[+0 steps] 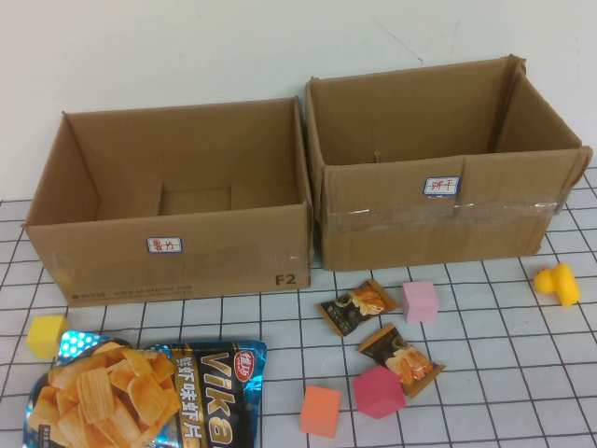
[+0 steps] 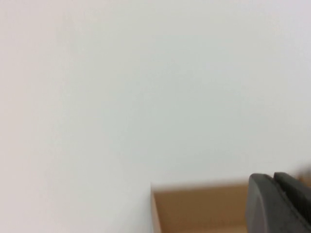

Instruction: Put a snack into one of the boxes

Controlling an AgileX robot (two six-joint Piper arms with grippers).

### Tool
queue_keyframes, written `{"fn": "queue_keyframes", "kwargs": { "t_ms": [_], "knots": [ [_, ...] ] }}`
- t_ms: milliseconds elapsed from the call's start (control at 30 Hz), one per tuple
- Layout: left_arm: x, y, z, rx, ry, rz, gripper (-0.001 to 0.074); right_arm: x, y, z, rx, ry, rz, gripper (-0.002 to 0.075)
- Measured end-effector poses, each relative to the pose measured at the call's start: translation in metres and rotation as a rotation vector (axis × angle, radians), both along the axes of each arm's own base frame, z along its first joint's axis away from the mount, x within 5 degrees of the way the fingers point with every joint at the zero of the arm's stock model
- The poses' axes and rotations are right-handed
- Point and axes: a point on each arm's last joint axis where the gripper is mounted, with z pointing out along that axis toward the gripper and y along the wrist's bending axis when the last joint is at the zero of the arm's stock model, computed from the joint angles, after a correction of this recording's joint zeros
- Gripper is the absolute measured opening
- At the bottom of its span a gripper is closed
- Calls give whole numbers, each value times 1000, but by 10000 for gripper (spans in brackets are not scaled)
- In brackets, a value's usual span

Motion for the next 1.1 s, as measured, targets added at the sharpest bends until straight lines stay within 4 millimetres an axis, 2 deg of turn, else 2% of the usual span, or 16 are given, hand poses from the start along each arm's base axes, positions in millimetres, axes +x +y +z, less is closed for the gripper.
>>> {"fn": "queue_keyframes", "kwargs": {
  "t_ms": [167,467,600,733,833,867,967,1033,1100],
  "knots": [
    [-6,0,13,-5,-160,1,-3,-12,4,14,-59,-205,16,-1],
    [-7,0,16,-46,-195,-18,-3,-14,5,16,-65,-241,17,-1],
    [-7,0,16,-154,-185,-68,-3,-13,2,16,3,-224,34,-1],
    [-4,-1,16,-185,-64,-83,-3,-5,-4,18,103,-42,14,-1],
    [-8,0,34,-186,50,-64,-3,-3,-9,27,141,160,-36,-1],
    [-17,1,54,-205,126,-50,-3,-2,-11,30,156,301,-70,-1],
    [-22,3,67,-219,293,-20,-3,7,-14,23,174,550,-117,-1],
    [-19,3,68,-223,406,-2,-3,15,-15,11,190,717,-136,-1],
    [-14,3,62,-226,518,13,-3,22,-15,4,203,813,-141,-1]
  ]
}}
